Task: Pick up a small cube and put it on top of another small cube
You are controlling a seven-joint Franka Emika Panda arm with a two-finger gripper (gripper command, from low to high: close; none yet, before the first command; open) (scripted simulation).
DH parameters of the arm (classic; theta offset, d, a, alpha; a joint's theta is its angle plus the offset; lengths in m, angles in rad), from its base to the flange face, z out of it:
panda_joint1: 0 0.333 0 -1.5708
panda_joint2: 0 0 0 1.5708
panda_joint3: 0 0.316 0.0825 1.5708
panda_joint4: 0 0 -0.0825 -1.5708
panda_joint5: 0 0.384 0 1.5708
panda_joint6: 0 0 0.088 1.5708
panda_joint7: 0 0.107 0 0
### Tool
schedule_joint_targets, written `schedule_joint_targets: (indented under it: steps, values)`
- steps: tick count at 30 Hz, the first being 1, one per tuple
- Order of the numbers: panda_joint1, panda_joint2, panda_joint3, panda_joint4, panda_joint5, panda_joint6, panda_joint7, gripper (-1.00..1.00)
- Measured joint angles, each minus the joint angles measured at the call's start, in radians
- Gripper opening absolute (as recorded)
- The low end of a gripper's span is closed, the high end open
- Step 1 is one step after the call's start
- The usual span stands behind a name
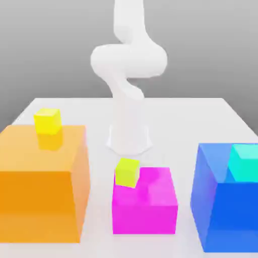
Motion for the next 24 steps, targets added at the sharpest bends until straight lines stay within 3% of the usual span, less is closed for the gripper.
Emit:
schedule_joint_targets:
  steps: [4,20,24]
  values:
    - [0.041,0.121,0.140,-0.040,-0.039,-0.065,0.061,0.00]
    - [0.216,0.526,0.543,-0.267,-0.096,-0.023,0.362,0.00]
    - [0.243,0.590,0.579,-0.337,-0.050,0.103,0.436,0.00]
